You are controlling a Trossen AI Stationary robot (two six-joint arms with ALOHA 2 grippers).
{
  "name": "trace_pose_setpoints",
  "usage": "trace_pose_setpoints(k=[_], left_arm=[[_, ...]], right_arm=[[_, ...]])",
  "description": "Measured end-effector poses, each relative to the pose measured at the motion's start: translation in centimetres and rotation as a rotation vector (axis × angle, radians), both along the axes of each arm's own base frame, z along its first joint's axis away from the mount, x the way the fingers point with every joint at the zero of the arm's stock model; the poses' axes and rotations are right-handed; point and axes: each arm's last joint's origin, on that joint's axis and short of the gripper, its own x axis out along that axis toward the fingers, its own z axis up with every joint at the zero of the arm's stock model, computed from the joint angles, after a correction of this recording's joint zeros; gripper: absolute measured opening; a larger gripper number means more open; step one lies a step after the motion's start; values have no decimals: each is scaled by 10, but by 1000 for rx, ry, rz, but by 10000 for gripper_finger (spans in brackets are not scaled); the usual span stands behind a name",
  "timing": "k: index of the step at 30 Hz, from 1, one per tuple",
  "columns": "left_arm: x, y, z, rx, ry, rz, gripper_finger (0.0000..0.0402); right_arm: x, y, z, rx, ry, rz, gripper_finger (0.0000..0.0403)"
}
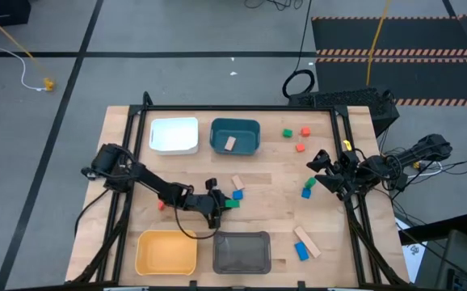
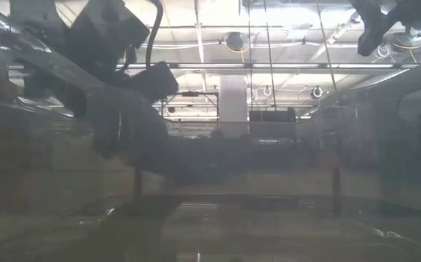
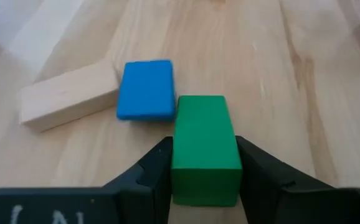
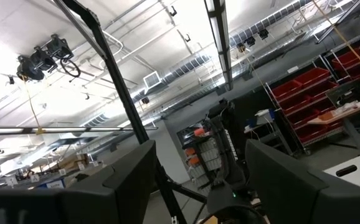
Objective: Sort & place blocks by color
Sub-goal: Put the bottom left green block into the white bin
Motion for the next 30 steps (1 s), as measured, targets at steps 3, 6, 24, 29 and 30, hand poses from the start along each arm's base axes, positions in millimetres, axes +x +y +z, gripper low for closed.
trace_pose_setpoints(k=[3,6,24,29,30], left_arm=[[0,0,26,4,-74,-39,137],[-4,1,48,50,-116,-49,143],[-54,69,124,312,-108,526,155],[-76,92,123,282,-2,721,155],[-81,96,124,271,9,752,156]], right_arm=[[0,0,0,0,0,0,242],[0,0,0,0,0,0,242],[0,0,0,0,0,0,242],[0,0,0,0,0,0,242],[0,0,0,0,0,0,242]])
